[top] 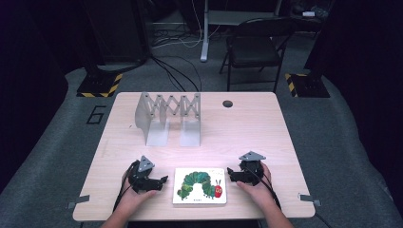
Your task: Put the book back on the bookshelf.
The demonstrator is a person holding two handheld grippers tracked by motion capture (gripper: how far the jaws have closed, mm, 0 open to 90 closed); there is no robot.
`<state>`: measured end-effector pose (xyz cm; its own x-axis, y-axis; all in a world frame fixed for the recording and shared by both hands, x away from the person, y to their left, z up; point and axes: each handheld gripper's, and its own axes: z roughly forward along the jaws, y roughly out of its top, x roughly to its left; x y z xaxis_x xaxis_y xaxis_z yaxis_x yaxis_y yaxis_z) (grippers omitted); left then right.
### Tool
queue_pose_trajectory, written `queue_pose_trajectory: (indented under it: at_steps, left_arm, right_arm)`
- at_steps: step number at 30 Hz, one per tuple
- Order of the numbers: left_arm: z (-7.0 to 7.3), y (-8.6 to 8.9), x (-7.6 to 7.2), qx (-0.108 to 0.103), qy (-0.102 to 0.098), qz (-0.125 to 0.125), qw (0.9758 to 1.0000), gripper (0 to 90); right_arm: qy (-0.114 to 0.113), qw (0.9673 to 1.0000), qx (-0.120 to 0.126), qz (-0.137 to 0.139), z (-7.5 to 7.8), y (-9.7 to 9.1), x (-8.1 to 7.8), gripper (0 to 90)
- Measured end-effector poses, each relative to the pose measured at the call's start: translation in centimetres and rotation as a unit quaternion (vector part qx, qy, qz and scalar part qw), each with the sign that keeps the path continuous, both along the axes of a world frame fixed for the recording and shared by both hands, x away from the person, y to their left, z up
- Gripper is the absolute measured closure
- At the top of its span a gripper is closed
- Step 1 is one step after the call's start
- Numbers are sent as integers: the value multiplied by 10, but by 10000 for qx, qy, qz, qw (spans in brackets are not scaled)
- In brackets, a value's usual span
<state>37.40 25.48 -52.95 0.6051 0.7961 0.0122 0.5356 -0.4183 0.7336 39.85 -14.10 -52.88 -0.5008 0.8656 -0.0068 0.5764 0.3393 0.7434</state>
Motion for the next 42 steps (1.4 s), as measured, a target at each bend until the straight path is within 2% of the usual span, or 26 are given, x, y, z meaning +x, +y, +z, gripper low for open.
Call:
queue_pose_trajectory:
  at_steps: [4, 10, 12, 14, 16, 17, 18, 19, 20, 23, 25, 27, 28, 29, 31, 32, 33, 35, 36, 37, 38, 40, 42]
  left_arm:
    - [-1, -3, 1, 20, -48, 7, 10000, 113]
    - [-1, -3, 2, 37, -53, -1, 10000, 117]
    - [0, -2, 1, 53, 10, -10, 10000, 119]
    - [0, -4, 1, 14, -35, 54, 10000, 121]
    - [-1, -4, 0, -24, -62, 95, 9999, 136]
    - [-1, -4, 0, -24, -62, 95, 9999, 141]
    - [-1, -4, -1, -33, -63, 106, 9999, 141]
    - [0, -4, -1, -21, -39, 80, 10000, 147]
    - [0, -4, -1, -20, -70, 74, 9999, 151]
    - [1, -5, -1, -38, -25, 84, 10000, 176]
    - [3, -5, -1, -5, 24, -6, 10000, 214]
    - [4, -6, -3, -13, 72, -21, 10000, 229]
    - [3, -6, -5, -29, -5, 25, 10000, 237]
    - [4, -5, -6, 2, 35, 6, 10000, 265]
    - [7, -4, -8, -75, 97, -16, 9999, 341]
    - [7, -4, -8, -170, 116, -4, 9998, 350]
    - [8, -4, -9, -204, 146, 4, 9997, 352]
    - [12, -5, -11, -188, 138, -27, 9997, 392]
    - [13, -6, -12, -181, 130, -54, 9997, 394]
    - [16, -6, -13, -139, 119, -93, 9998, 394]
    - [18, -8, -14, -175, 83, -50, 9998, 394]
    - [22, -8, -17, -338, 107, -97, 9993, 394]
    - [26, -9, -21, -406, 107, -136, 9990, 384]
  right_arm:
    - [-31, 10000, 56, 55, 0, 1, 0, 223]
    - [-42, 9999, 135, -30, 1, 1, -3, 285]
    - [-87, 9999, 112, 11, 0, 1, -3, 300]
    - [-98, 9999, 95, 7, 0, 1, -3, 320]
    - [-110, 9998, 137, -16, 1, 1, -5, 394]
    - [-110, 9998, 137, -16, 1, 1, -5, 394]
    - [-55, 9998, 160, -54, 2, 2, -6, 419]
    - [-85, 9999, 62, 54, 3, 1, -5, 435]
    - [-56, 9999, 86, 50, 3, 2, -6, 445]
    - [33, 10000, 51, 68, 5, 4, -3, 459]
    - [50, 9999, -8, 121, 6, 3, -3, 466]
    - [86, 9999, -7, 94, 7, 3, -4, 475]
    - [127, 9999, -17, 106, 8, 3, -3, 479]
    - [203, 9998, 62, -5, 8, 6, -4, 482]
    - [232, 9997, -32, 122, 10, 6, -3, 496]
    - [276, 9996, 57, 81, 10, 9, -3, 502]
    - [287, 9993, -9, 218, 10, 8, -4, 505]
    - [333, 9991, -17, 243, 11, 11, -5, 507]
    - [375, 9991, 54, 198, 14, 13, -8, 507]
    - [286, 9992, 0, 272, 15, 13, -8, 507]
    - [243, 9991, -46, 331, 17, 13, -10, 507]
    - [196, 9994, 33, 281, 21, 14, -14, 506]
    - [192, 9993, 83, 294, 24, 13, -16, 493]
